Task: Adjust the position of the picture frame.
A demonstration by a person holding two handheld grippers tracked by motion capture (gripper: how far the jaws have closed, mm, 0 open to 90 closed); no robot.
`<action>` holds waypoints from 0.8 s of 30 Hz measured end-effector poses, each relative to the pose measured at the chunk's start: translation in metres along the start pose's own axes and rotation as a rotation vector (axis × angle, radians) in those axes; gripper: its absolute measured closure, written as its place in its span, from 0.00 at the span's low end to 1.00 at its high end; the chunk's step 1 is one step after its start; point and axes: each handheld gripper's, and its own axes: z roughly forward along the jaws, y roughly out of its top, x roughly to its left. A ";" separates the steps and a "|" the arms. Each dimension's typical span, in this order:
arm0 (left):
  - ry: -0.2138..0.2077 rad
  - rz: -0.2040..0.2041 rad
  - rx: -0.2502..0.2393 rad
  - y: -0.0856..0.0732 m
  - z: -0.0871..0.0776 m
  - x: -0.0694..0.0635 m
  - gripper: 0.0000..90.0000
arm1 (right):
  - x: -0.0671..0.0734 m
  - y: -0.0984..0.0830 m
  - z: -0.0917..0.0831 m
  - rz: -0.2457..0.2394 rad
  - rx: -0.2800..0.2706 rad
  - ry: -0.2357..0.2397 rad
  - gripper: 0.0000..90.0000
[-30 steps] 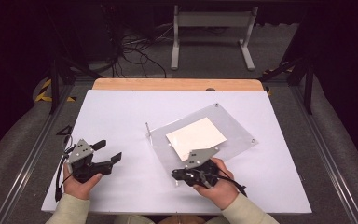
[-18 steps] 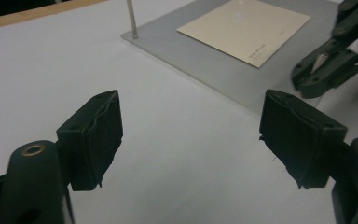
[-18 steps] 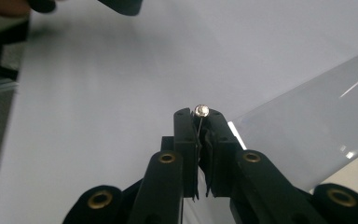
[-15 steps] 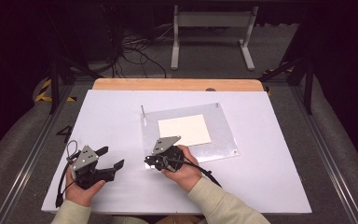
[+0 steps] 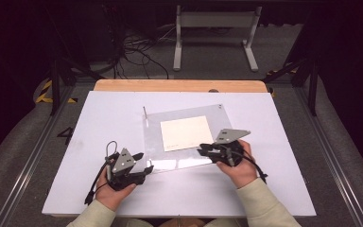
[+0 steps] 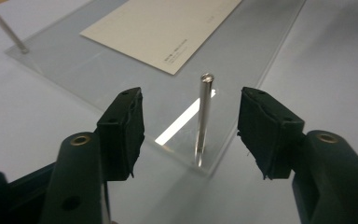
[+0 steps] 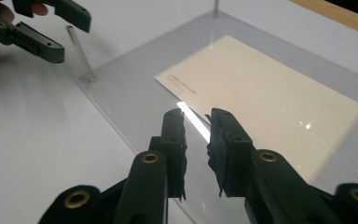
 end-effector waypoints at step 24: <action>-0.039 -0.028 0.035 0.008 0.019 0.002 0.94 | -0.061 -0.073 -0.044 0.121 0.175 -0.208 0.79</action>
